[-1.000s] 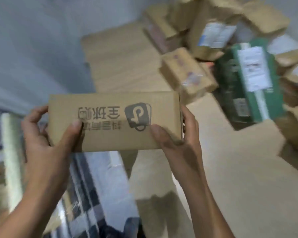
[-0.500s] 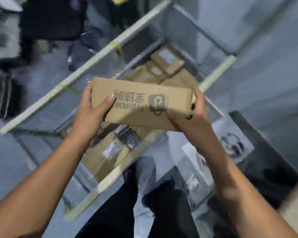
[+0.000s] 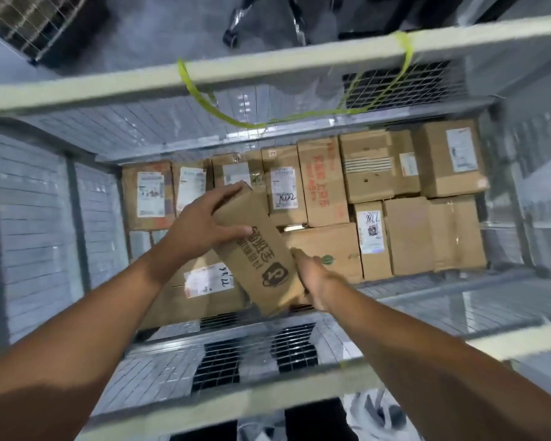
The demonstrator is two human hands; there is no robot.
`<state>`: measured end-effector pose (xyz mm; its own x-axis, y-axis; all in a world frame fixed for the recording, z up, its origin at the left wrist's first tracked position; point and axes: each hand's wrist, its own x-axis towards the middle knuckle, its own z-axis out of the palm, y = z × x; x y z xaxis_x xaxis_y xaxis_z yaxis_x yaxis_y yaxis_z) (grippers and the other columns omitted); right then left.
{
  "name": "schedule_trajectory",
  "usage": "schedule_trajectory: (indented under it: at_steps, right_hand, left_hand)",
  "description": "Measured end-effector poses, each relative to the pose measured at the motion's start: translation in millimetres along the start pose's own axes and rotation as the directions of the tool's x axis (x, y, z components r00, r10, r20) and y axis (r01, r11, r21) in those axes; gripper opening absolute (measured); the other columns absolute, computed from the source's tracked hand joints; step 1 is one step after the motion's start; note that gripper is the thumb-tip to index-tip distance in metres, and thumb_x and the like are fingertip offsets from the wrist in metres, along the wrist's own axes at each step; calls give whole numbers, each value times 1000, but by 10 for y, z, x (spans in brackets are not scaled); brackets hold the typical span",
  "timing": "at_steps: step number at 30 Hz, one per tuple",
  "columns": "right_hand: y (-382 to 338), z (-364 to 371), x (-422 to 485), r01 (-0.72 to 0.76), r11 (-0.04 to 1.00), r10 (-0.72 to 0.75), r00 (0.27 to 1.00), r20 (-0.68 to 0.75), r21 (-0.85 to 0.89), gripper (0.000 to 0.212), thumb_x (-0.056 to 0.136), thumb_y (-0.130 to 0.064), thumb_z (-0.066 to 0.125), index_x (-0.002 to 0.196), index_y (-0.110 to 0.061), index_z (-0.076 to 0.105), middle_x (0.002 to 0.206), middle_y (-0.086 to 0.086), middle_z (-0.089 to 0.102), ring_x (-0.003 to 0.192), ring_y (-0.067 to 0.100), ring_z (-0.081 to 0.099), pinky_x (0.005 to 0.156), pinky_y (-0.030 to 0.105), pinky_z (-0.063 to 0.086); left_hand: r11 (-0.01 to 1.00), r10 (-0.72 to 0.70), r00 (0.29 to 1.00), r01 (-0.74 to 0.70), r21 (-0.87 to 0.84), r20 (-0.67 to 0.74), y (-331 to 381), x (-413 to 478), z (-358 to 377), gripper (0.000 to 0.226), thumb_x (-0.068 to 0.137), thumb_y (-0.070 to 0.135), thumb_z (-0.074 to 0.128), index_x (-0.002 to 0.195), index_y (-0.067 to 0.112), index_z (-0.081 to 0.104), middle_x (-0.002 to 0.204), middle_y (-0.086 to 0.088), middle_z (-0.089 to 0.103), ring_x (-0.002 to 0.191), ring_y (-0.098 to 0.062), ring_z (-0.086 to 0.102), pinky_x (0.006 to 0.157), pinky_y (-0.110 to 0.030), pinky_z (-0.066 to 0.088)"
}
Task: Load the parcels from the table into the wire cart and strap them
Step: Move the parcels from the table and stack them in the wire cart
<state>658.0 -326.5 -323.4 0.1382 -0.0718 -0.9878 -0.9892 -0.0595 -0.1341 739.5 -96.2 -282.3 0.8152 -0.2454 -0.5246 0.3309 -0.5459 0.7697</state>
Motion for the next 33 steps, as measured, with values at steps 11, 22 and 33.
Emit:
schedule_trajectory:
  at_steps: [11,22,33]
  right_hand:
    - [625,301,1687,196,955,-214,975,-63,-221,46,109,-43,28,94,-18,64,97,10,72,98,28,67,95,47,53]
    - [587,365,1932,465,875,-483,850,210,132,58,102,-63,40,115,-15,69,112,16,76,104,32,74,83,45,63]
    - [470,354,2189,495,547,-683,731,-17,-675,60,104,-60,12,118,-19,54,121,9,51,117,25,47,105,53,45]
  left_hand:
    - [967,-26,944,-60,247,329,-1091,1154,578,85,72,45,92,147,42,52,138,12,61,112,-13,64,94,-31,55]
    - [982,-105,935,43,183,339,-1535,1185,771,79,74,50,89,146,34,59,131,5,66,111,-17,68,97,-40,57]
    - [969,97,989,-68,238,-110,-1778,1015,1322,60,90,36,80,139,10,59,136,-13,54,126,-22,50,104,-26,38]
